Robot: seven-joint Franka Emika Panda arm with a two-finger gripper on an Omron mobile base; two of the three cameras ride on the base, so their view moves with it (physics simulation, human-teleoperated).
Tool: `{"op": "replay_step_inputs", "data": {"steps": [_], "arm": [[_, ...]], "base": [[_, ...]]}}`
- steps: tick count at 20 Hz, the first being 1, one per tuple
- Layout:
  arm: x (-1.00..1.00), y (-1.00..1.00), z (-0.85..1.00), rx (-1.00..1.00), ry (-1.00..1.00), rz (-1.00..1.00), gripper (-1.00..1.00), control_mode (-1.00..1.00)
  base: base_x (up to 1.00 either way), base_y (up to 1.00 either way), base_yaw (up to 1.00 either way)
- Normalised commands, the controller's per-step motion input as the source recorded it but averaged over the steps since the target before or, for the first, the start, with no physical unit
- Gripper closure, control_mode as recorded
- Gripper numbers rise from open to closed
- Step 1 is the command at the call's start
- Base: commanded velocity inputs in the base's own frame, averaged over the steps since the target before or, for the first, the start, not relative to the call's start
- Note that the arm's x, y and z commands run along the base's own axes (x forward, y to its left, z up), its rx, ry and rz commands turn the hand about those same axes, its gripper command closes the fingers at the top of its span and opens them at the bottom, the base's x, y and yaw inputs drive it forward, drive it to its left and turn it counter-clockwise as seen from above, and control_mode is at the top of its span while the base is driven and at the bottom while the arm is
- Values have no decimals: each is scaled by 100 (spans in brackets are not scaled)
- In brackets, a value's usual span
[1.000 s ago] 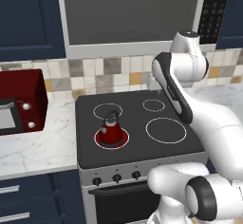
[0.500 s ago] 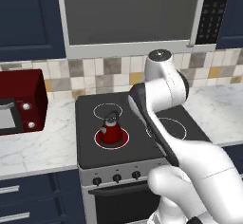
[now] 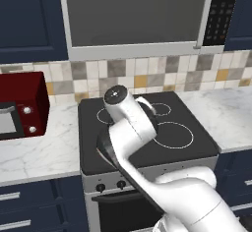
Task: Lower the heat of the kettle.
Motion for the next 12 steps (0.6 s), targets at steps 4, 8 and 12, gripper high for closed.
{"op": "replay_step_inputs", "data": {"steps": [4, 8, 12], "arm": [[-43, 43, -39, -20, 0, 24, -100, -100], [-11, 52, -42, -29, 1, 22, -100, -100], [0, 46, -51, -30, 1, 26, -100, -100]], "base": [[0, 0, 0], [0, 0, 0], [0, 0, 0]]}}
